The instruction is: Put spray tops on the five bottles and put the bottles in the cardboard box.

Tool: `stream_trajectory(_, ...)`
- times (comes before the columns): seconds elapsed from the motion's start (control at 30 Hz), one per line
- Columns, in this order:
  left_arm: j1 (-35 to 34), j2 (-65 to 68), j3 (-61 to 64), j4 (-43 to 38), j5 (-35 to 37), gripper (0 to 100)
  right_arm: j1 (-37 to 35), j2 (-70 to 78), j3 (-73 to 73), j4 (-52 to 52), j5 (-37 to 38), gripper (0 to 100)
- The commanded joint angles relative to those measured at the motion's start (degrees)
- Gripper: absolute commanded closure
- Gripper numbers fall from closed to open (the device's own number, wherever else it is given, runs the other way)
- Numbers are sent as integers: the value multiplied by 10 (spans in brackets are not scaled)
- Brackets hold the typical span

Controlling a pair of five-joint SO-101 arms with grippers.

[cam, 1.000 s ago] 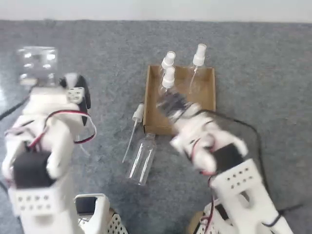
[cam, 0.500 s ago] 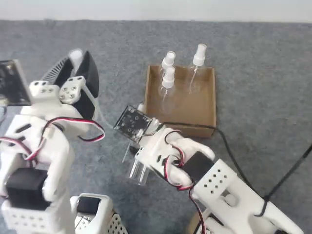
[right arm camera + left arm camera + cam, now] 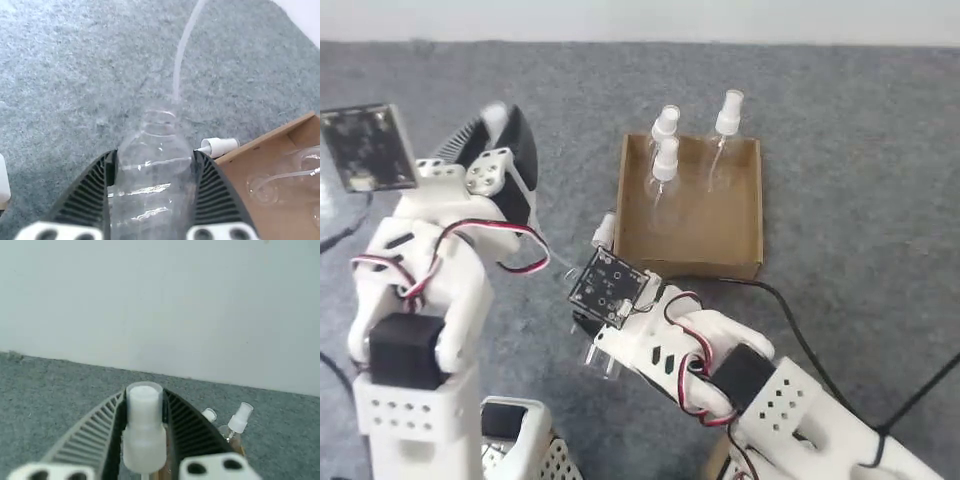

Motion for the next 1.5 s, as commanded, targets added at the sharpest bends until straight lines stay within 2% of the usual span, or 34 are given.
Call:
stream_trajectory(0.0,4,-9,5,-11,5,989,-1,-22,-7,-16,-7,992)
stream_trajectory(0.23,20,-9,-12,44,6,989,18,-22,-5,-17,-10,992)
stream_trajectory(0.43,21,-7,-14,44,7,989,22,-22,-5,-17,-10,992)
stream_trajectory(0.67,85,-9,110,13,20,989,24,-29,-5,-23,-11,992)
stream_trajectory(0.87,90,-10,140,26,20,989,57,-31,15,-23,-6,991)
stream_trajectory(1.03,94,-10,152,26,18,989,112,-69,46,-126,-18,992)
stream_trajectory(1.2,96,-9,161,25,18,989,133,-94,96,-228,-123,992)
stream_trajectory(1.47,164,-9,182,18,8,989,145,-54,109,-290,-127,992)
